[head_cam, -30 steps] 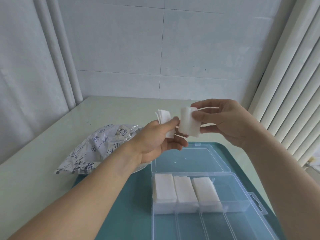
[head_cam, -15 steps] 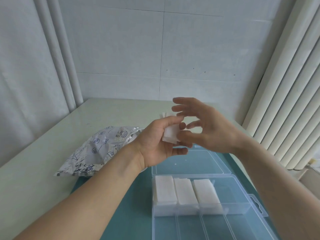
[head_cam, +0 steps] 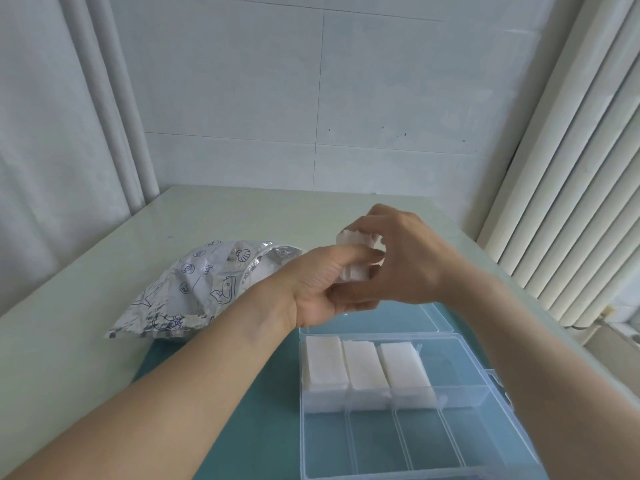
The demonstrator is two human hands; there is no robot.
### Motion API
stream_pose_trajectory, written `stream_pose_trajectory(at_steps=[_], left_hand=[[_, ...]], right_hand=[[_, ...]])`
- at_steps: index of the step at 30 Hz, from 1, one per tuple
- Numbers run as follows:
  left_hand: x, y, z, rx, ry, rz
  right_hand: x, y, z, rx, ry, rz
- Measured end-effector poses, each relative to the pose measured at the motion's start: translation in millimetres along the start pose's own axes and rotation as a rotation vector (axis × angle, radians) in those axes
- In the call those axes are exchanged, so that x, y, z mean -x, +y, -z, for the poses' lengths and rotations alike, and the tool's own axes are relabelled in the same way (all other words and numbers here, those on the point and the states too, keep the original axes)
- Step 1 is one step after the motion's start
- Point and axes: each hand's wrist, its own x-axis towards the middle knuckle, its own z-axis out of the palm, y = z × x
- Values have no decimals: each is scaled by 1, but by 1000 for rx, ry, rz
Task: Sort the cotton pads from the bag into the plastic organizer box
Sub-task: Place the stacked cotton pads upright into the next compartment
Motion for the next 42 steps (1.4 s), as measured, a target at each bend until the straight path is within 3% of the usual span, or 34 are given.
stream_pose_trajectory(at_steps=[5,8,10,13,16,19,22,26,28,30,32,36,42], left_hand=[[4,-2,-4,-277,-24,57],[5,-6,-12,-557,112,55],[9,-6,-18,-599,102,51],[14,-1,-26,-510,57,-5],[14,1,-34,-481,138,-138],[14,-2,-43,-464,264,-246],[18,-10,-48,-474,233,-201],[26,-20,-43,-483,194,-160],[30,-22,-27,-719,321,-211],[39,-24,-7,-1085,484,-401],[50,-27,8,-1255,426,-527],[68,-40,11,-1399,223,-426],[73,-51,15,-1377,239,-462]], right_hand=[[7,-4,5,23,-137,-61],[24,-1,2,-36,-107,-123],[38,1,4,-109,-77,-145],[58,5,12,-494,-62,-281],[74,6,11,-950,-65,-482],[84,-6,4,-1251,-95,-600],[86,-18,-5,-1413,-71,-642],[89,-22,-11,-1275,-61,-764],[92,-20,-11,-1050,-58,-851],[93,-20,-10,-856,-92,-866],[91,-25,-8,-665,-168,-865],[85,-35,-7,-384,-257,-889],[91,-28,-11,-271,-230,-869]])
